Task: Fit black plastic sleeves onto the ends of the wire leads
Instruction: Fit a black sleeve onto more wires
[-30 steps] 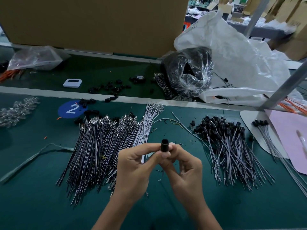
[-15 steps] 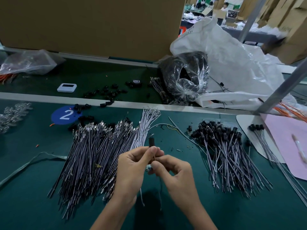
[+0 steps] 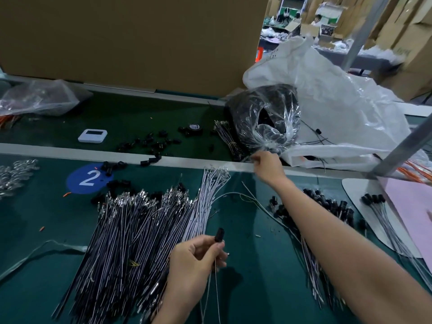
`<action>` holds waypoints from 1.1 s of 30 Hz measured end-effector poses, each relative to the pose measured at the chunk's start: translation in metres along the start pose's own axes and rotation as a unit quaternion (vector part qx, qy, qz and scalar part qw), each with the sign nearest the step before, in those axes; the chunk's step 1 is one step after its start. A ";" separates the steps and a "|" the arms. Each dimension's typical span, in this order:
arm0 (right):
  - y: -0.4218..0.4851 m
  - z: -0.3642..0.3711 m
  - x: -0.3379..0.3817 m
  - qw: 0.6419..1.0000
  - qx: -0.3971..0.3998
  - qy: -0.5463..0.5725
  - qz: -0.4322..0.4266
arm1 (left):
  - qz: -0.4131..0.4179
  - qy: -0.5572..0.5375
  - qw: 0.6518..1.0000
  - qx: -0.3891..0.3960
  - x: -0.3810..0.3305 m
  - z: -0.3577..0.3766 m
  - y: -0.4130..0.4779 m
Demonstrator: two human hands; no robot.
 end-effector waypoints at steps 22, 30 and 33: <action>0.056 0.002 0.008 0.997 0.031 -0.072 0.011 | 0.003 -0.019 1.000 -0.008 -0.002 -0.005 0.005; -0.083 -0.003 0.065 0.944 0.066 0.273 -0.172 | 0.006 -0.123 0.992 -0.015 -0.008 -0.008 0.001; -0.138 -0.001 0.080 0.904 0.103 0.354 -0.217 | 0.042 -0.084 0.996 -0.010 -0.021 -0.008 0.002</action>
Point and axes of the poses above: each hand's wrist, its own y-axis towards the middle knuckle, its own z-axis out of the palm, x = y × z, the point moved 8 cm from there along y, towards the middle knuckle, and after that the axes turned 14 degrees about x, right-handed, at the moved point
